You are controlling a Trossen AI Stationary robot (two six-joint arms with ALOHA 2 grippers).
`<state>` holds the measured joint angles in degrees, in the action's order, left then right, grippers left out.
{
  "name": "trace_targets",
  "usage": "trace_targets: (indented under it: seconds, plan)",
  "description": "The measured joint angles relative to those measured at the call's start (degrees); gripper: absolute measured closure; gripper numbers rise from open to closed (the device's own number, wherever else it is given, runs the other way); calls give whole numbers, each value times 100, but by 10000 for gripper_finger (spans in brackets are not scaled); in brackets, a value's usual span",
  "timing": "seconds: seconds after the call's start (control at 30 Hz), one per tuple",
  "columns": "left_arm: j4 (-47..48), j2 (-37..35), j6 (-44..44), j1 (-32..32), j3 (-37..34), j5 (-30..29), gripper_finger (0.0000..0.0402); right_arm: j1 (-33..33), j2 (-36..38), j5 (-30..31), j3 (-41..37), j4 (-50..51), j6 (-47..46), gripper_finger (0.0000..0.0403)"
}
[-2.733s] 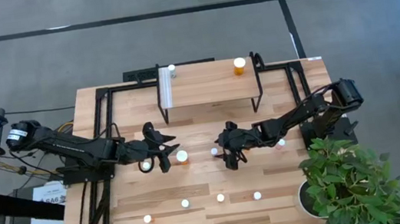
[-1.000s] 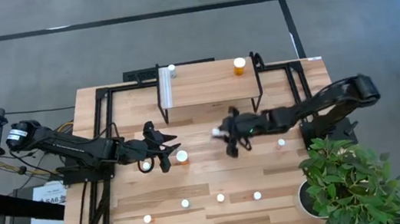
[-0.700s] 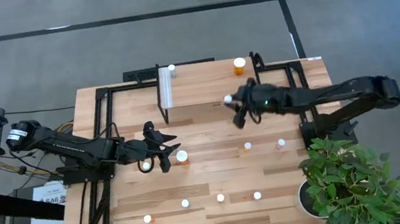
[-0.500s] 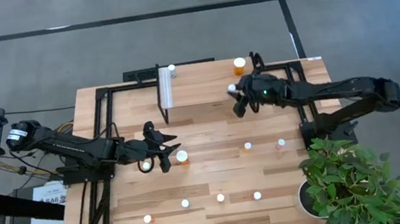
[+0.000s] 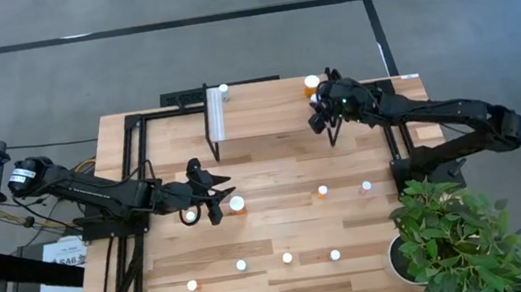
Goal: Pick and place medicine bottles onto shelf by color
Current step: Put the middle pink pill bottle on the shelf
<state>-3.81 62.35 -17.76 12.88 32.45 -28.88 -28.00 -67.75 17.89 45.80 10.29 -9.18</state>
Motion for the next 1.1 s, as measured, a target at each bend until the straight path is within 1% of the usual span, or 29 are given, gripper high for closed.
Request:
trace_targets:
  seconds: [0.23,0.57,0.7,0.87,1.1]
  plan:
    - [-7,0,0,0,0,-18,263,15,0,-4,-2,42,3,243]
    - [-85,1,0,0,0,-28,263,17,0,-2,-2,98,48,190]
    - [-85,0,0,0,0,-28,263,16,0,-1,-2,96,68,175]
    - [-85,0,0,0,0,-26,263,15,0,0,-2,94,69,170]
    - [-83,0,-2,0,0,-21,263,17,0,2,-2,94,66,176]
